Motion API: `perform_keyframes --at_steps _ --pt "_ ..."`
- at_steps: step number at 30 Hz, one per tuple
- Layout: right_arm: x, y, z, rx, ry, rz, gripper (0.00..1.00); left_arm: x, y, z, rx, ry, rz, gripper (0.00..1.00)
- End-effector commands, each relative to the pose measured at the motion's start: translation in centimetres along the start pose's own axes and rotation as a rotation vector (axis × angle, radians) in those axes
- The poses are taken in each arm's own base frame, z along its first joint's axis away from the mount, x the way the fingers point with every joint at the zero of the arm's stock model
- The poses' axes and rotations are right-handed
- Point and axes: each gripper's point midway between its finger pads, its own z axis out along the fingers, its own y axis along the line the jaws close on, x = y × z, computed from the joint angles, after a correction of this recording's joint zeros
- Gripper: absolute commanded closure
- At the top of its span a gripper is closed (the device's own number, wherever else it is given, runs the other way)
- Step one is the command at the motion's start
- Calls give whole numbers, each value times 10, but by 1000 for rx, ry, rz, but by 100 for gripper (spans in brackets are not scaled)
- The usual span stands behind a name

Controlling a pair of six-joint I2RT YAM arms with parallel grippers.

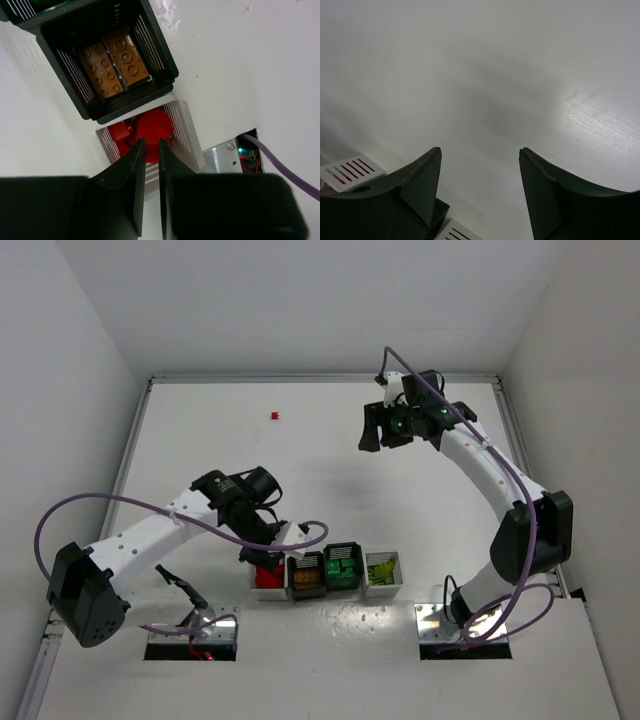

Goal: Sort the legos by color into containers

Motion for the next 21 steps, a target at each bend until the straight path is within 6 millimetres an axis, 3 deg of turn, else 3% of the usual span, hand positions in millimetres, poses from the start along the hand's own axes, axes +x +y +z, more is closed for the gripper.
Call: perform_keyframes --at_steps 1,3,4,7,12,14,18,19,21 --pt "-12 3 -12 -16 -56 -3 36 8 -5 1 20 40 50 83" --pt "-12 5 -13 -26 -54 -4 36 8 -4 1 8 45 33 76" --pt "-12 5 -13 -26 -54 -4 36 7 -1 -1 -6 53 40 66" --pt "-10 3 -10 -25 -46 -1 35 8 4 -4 -24 67 57 59" --pt "-8 4 -7 -34 -36 -7 35 0 13 -18 -63 52 77 56" --pt "-8 4 -7 -34 -36 -7 35 -13 21 -32 -102 2 56 56" --pt "-6 2 -4 -33 -28 -4 35 -44 73 -76 -309 -179 -74 55" --pt "-10 3 -5 -34 -36 -7 35 -53 95 -89 -394 -243 -144 54" --pt "-8 0 -2 -22 -29 -13 35 -47 136 -111 -522 -316 -301 52"
